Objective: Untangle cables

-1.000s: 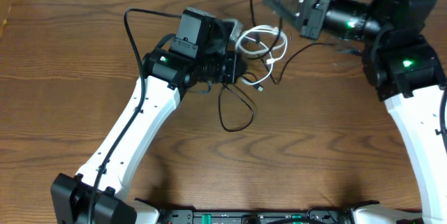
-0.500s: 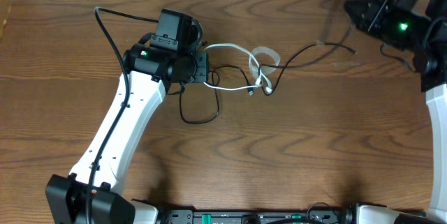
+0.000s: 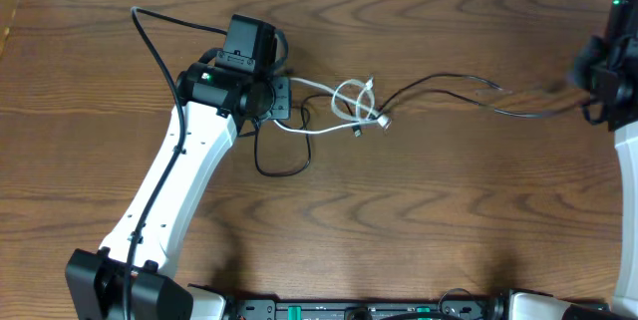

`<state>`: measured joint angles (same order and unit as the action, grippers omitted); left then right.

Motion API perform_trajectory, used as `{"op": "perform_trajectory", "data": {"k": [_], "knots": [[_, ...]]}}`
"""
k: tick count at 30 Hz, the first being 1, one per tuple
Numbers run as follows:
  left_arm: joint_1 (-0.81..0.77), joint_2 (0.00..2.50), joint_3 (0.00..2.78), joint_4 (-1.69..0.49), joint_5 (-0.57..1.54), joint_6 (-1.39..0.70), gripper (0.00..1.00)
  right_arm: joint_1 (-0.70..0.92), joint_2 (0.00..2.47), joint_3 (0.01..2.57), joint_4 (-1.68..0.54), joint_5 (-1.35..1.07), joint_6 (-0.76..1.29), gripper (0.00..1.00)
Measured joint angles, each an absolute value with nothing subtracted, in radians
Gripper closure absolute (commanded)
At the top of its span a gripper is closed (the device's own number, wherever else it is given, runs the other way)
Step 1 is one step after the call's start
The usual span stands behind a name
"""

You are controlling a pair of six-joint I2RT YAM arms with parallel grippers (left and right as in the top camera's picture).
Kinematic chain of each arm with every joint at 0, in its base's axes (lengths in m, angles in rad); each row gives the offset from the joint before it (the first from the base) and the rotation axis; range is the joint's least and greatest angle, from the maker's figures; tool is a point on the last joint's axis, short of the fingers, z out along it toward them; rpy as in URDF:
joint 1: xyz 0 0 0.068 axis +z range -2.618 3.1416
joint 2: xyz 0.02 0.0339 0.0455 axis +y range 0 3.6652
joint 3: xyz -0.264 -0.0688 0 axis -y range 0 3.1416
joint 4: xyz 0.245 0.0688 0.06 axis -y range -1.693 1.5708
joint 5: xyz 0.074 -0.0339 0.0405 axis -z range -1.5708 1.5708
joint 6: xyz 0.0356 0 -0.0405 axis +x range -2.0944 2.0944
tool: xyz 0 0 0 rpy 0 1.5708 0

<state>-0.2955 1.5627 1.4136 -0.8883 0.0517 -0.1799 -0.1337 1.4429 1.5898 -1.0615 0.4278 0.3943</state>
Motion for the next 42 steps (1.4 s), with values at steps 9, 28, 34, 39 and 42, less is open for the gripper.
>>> {"op": "perform_trajectory", "data": {"k": [9, 28, 34, 39, 42], "knots": [[-0.271, 1.563, 1.414, -0.906, 0.034, -0.179, 0.93, -0.344, 1.454, 1.590, -1.124, 0.650, 0.479, 0.99], [-0.244, 1.563, 1.414, -0.878, 0.451, -0.175, 0.92, -0.505, 1.486, 1.590, -1.080, -0.160, 0.262, 0.14], [-0.244, 1.563, 1.414, -0.890, 0.496, -0.175, 0.92, -0.410, 1.486, 1.590, -1.141, -0.293, 0.171, 0.09], [-0.244, 1.563, 1.414, -0.855, 0.535, -0.173, 0.92, -0.287, 1.486, 1.586, -1.198, -0.324, 0.072, 0.03], [-0.244, 1.560, 1.414, -0.796, 0.549, -0.170, 0.92, -0.219, 1.486, 1.563, -1.200, -0.330, 0.027, 0.03]]}}
